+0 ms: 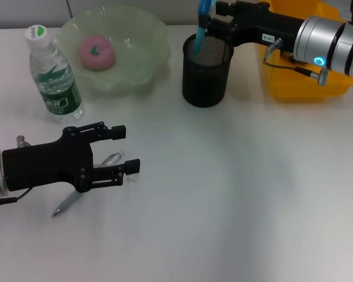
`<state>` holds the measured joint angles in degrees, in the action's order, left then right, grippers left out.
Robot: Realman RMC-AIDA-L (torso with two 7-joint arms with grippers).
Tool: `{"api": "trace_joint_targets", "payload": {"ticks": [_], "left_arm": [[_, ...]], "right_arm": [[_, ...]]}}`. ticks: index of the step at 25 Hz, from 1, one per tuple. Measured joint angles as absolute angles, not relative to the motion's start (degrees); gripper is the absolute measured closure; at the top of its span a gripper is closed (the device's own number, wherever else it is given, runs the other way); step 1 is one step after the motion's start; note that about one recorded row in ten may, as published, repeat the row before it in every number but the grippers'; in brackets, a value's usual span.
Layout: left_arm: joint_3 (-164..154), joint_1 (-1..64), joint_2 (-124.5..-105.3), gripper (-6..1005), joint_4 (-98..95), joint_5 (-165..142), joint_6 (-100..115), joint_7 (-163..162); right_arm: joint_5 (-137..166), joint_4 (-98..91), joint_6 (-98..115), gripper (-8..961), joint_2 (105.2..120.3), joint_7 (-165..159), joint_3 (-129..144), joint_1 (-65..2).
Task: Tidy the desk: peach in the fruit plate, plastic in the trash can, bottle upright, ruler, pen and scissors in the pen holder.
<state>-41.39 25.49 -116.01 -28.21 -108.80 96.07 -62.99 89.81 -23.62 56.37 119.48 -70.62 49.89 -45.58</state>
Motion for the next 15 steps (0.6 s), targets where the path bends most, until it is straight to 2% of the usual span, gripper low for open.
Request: {"api": "trace_joint_targets", "payload": {"ticks": [5,11,15], "left_arm": [[-41.3,25.5,-116.01,215,-28.2,-108.8,96.1,-63.0],[-41.3,25.4,-115.97,215,-28.2,-108.8,96.1,-63.0],[-41.2,25.5,-115.8,214,-28.2,-108.8,96.1,-63.1]], "right_arm": [[87.6,-24.0,56.8,471,119.41,-70.5,49.6,-45.1],[83.5,-28.1,63.7,260,119.27,-73.0,49.4,-41.4],[77.5,-30.9,74.7,222,118.65,-76.0,49.3,-37.1]]}}
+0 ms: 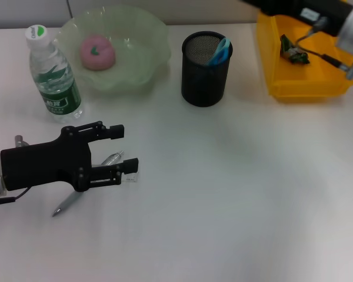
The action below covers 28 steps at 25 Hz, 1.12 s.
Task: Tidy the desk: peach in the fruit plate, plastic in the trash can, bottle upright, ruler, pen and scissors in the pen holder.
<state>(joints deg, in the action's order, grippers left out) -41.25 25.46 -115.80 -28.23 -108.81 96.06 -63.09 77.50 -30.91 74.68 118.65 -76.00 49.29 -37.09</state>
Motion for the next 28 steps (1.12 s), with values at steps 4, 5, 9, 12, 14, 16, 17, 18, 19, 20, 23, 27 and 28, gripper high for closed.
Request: {"api": "trace_joint_targets", "payload": {"ticks": [4,5,9,12,14,16,17,18,19,20,23,27,28], "left_arm": [[-41.0,25.6,-115.31,214,-28.4,-108.8,96.1,-63.8],[-41.0,25.6,-115.2,214,-28.6,-108.8,96.1,-64.1],[-41.2,25.8,-114.46,214,-30.2,-109.4,96.1,-67.1],[-41.4,25.8,-113.62,214,-31.6,-109.6,96.4,-69.2],[-41.4,26.1,-112.88,214,-32.6,-109.7,96.7,-70.7],[-41.5,26.5,-112.38,214,-34.0,-110.2,97.2,-72.3],[-41.6,26.8,-112.26,214,-35.4,-110.9,97.5,-73.7],[-41.7,27.0,-112.23,214,-36.7,-111.5,97.8,-74.8],[-41.8,27.2,-112.26,214,-38.6,-112.6,98.0,-76.3],[-41.9,27.7,-112.39,214,-40.8,-114.2,98.3,-78.2],[-42.1,28.4,-112.64,214,-43.3,-116.0,98.6,-80.1],[-45.5,33.6,-114.45,214,-52.7,-125.5,100.1,-87.9],[-47.4,36.2,-115.69,214,-56.7,-130.1,100.3,-90.3]], "right_arm": [[76.7,-33.1,87.6,183,116.53,-78.5,49.5,-32.7],[77.6,-33.3,90.1,174,115.7,-78.6,49.7,-31.9],[87.8,-33.9,97.7,154,112.23,-80.2,49.7,-30.6],[96.6,-34.2,99.1,144,110.9,-80.4,49.4,-30.5],[102.2,-34.6,99.0,138,110.71,-79.8,49.4,-30.5],[106.5,-35.0,98.6,138,110.95,-78.8,49.4,-30.7],[108.2,-35.2,98.1,138,111.16,-78.3,49.4,-30.7],[109.4,-35.3,97.7,139,111.38,-77.9,49.4,-30.7],[110.0,-35.3,97.3,139,111.5,-77.7,49.4,-30.7],[110.3,-35.3,96.9,139,111.61,-77.5,49.4,-30.7],[110.6,-35.3,96.0,139,111.67,-77.4,49.5,-30.7],[110.7,-35.3,95.7,139,111.88,-77.3,49.4,-30.7],[110.7,-35.3,95.5,139,111.96,-77.3,49.4,-30.7]]}}
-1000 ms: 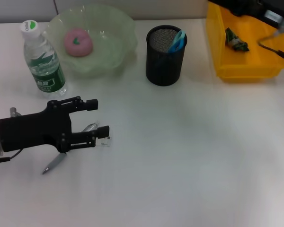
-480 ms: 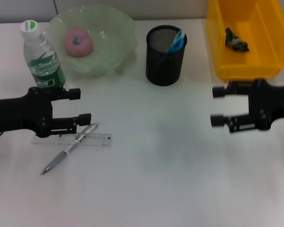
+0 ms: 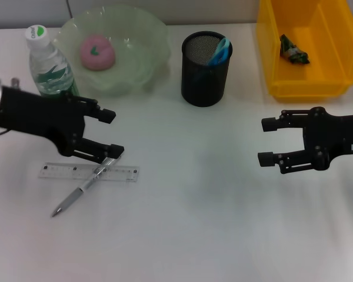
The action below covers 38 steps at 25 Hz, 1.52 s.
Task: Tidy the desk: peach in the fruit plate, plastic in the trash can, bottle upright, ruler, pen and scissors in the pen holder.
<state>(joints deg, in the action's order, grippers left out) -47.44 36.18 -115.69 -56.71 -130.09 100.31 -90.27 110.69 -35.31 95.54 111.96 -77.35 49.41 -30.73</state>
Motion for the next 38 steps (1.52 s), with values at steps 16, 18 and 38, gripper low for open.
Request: {"api": "trace_joint_targets", "payload": {"ticks": [16,18,38], "left_arm": [[-74.9,46.0,-119.09,214,-56.7,-145.7,92.1,-99.1],[-76.3,46.1,-119.1,214,-55.7,-145.8,90.7,-99.2],[-79.1,47.9,-119.09,255,-50.6,-147.2,85.2,-99.8]], "right_arm": [[114.7,-35.3,92.2,140,114.49,-77.7,50.2,-31.8],[114.6,-35.3,92.4,140,114.5,-77.7,50.1,-31.8],[114.1,-35.6,92.8,141,114.62,-77.8,50.1,-31.8]]}}
